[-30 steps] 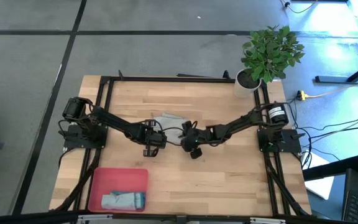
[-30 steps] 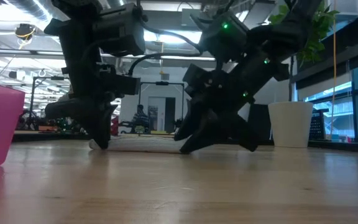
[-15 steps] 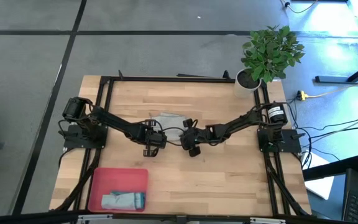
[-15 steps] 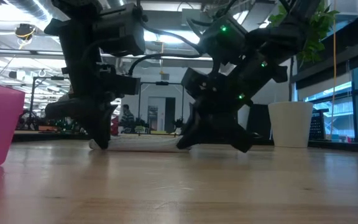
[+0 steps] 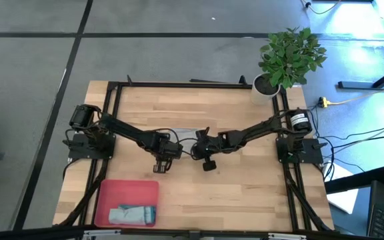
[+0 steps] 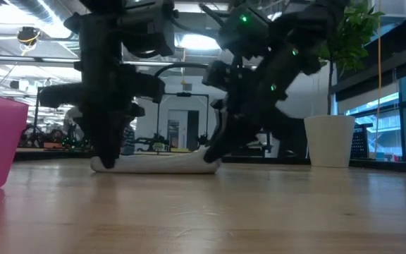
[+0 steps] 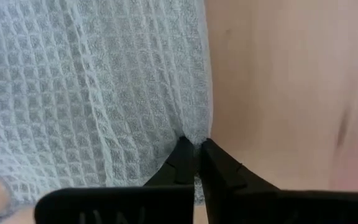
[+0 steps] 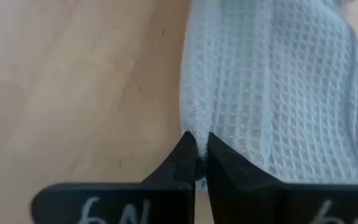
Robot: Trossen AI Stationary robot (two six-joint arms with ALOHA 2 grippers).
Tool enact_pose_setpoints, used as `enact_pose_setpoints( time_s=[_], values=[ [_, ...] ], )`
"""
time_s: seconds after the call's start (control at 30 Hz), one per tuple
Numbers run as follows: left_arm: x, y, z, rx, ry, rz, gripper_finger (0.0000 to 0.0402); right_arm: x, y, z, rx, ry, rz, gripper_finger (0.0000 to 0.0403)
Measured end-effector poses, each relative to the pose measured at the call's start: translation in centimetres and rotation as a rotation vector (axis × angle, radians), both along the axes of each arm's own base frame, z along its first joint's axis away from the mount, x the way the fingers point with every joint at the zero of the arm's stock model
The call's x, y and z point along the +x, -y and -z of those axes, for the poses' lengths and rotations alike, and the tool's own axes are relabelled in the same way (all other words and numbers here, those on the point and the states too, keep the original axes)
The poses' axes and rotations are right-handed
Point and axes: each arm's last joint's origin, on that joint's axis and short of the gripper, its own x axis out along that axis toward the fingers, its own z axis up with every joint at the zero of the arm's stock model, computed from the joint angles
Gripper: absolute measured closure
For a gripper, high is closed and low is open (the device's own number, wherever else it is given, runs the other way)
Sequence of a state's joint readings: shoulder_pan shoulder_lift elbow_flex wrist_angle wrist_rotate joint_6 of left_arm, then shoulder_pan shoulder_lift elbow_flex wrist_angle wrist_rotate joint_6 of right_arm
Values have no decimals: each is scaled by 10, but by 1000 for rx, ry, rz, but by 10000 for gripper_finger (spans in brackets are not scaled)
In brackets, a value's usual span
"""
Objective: Roll microfiber towels into tight, uniform cylinder then place into a basket
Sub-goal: Roll the gray towel
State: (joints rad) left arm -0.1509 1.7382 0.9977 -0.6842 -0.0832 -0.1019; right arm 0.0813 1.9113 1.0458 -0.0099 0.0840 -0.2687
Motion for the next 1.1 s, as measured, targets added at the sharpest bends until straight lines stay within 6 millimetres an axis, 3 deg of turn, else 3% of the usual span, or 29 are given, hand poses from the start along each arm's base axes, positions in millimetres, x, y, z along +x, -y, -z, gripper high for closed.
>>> enact_pose_setpoints(
  time_s=[0.23,0.43,0.83,1.1],
  values=[
    [0,0,0,-16,4,8,401,15,8,-25,54,-18,39,386],
    [-1,0,2,-20,10,10,401,23,32,-35,83,30,126,386],
    [2,0,2,-18,46,35,401,21,67,-33,146,41,199,387],
    [2,0,2,-22,46,36,401,28,85,-11,146,48,237,387]
  ],
)
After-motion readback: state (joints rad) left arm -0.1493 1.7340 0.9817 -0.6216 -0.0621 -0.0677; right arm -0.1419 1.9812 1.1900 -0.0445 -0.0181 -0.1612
